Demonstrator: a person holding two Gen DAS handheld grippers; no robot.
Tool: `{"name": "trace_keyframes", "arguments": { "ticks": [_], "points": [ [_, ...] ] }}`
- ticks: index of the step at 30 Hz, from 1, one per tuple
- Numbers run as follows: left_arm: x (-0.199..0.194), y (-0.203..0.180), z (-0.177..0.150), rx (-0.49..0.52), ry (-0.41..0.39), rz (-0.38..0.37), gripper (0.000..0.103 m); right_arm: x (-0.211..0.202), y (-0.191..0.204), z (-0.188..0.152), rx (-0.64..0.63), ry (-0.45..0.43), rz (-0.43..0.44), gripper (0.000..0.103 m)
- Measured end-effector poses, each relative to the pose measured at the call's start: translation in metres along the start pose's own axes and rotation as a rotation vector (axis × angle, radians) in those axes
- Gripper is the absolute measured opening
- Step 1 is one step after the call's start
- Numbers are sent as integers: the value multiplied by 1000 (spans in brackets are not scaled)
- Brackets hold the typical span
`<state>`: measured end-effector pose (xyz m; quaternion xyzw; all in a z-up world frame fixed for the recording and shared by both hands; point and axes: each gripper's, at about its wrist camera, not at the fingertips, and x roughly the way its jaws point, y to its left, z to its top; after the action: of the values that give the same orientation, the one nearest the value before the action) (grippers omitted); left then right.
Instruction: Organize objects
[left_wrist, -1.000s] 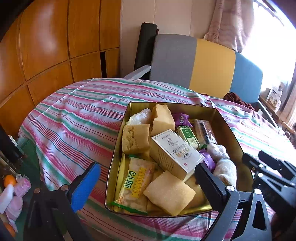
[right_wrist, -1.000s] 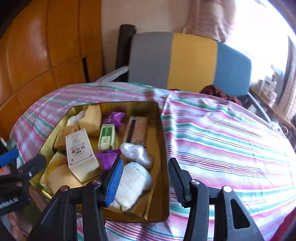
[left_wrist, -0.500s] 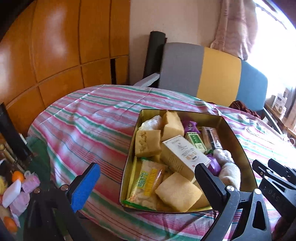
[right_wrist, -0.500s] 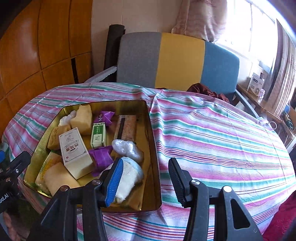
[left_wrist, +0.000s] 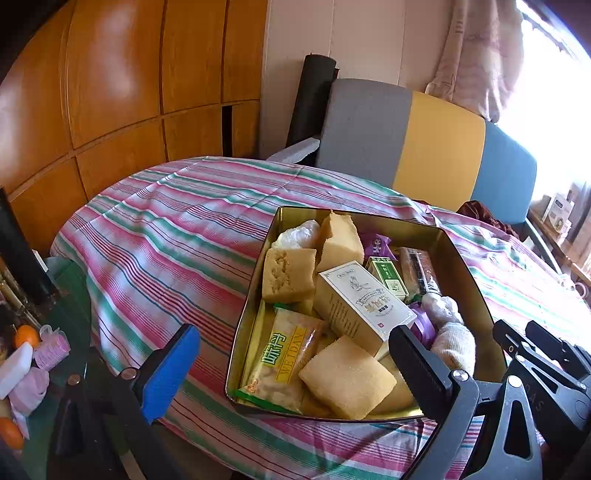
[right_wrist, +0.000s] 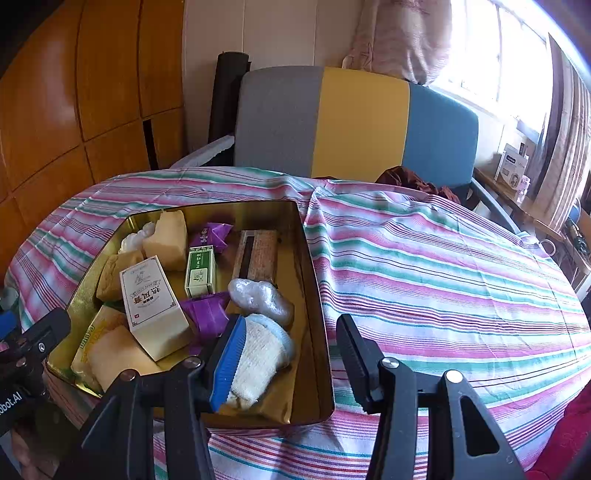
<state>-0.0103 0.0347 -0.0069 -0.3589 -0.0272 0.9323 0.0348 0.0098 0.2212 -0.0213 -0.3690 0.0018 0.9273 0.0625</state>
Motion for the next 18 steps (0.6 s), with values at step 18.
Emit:
{"name": "trace_keyframes", "arguments": {
  "ticks": [18],
  "points": [
    [1, 5, -1, -1, -3, -13, 102, 2, 16, 1, -40, 0, 15, 51]
  ]
}}
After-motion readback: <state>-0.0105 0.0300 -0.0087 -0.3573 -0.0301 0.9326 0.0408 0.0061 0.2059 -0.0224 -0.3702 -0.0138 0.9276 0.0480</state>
